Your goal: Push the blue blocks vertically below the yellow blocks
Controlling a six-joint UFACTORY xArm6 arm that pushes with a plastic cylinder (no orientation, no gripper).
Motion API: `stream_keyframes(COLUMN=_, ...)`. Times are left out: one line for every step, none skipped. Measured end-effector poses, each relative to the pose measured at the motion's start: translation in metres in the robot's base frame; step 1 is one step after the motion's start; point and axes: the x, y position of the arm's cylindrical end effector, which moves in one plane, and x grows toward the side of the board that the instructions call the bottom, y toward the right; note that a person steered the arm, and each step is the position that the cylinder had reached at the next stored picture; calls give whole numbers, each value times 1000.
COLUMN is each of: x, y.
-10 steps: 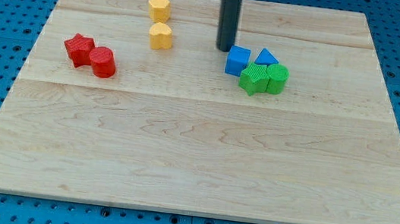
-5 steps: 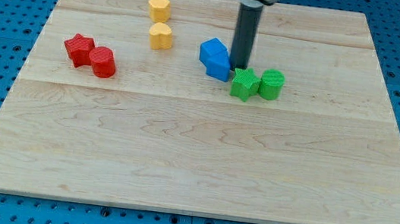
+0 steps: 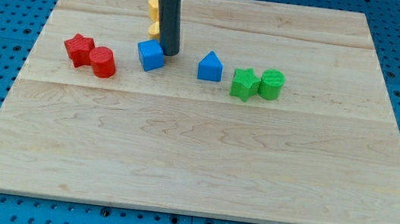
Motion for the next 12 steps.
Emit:
stream_keyframes(x=3, y=16)
stream_keyframes(x=-26, y=69)
stream_keyframes(x=-8, y=104)
stream_keyframes(x=35, y=83)
stream_keyframes(x=49, y=11)
stream_keyframes(x=60, y=5)
stream_keyframes(x=74, y=3)
stream_keyframes(x=100, y=-18)
stream_keyframes(x=117, y=-67)
stream_keyframes(x=112, y=-97)
stream_keyframes(x=95, y=-138)
stream_keyframes(x=89, y=-103)
